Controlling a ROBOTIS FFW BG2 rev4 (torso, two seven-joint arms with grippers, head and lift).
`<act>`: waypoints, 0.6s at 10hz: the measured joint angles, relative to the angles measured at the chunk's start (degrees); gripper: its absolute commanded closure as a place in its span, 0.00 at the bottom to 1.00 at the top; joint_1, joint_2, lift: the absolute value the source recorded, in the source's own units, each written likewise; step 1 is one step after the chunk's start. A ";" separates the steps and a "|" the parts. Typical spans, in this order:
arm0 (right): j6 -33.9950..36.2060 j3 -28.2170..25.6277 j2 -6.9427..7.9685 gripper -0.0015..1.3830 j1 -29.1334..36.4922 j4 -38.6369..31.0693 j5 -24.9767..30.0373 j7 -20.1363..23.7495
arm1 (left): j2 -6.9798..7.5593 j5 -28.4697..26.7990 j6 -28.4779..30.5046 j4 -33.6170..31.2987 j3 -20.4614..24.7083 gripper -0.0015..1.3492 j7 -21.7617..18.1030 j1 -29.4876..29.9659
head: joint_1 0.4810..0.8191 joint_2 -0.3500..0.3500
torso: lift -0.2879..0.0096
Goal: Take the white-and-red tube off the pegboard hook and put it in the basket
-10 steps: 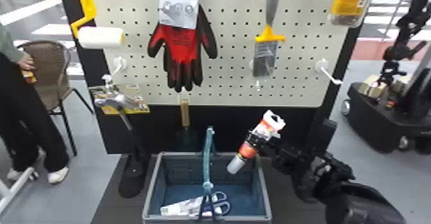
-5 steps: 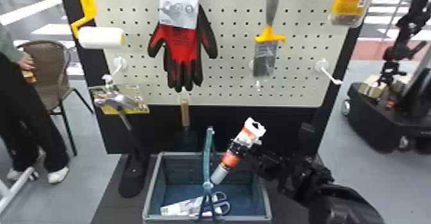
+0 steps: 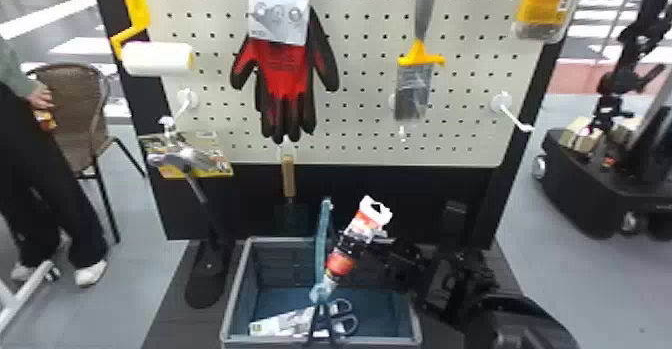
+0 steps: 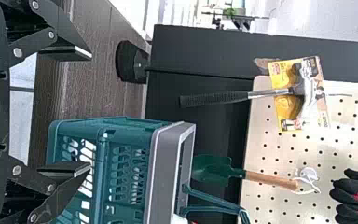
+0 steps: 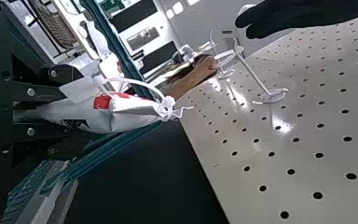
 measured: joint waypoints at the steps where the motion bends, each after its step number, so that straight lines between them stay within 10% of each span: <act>1: 0.43 0.42 0.00 0.72 -0.02 0.02 -0.15 0.02 | 0.00 0.00 0.04 0.08 0.00 0.33 0.00 -0.07 | 0.20 0.50 | 0.63; 4: 1.54 0.54 -0.01 0.07 -0.22 -0.08 -0.04 0.18 | 0.00 0.14 -0.02 0.13 0.00 0.33 0.00 -0.10 | 0.20 0.50 | 0.63; 6: 1.57 0.54 -0.08 0.09 -0.24 -0.20 -0.09 0.18 | 0.00 0.17 -0.09 0.13 0.00 0.33 0.02 -0.07 | 0.20 0.50 | 0.63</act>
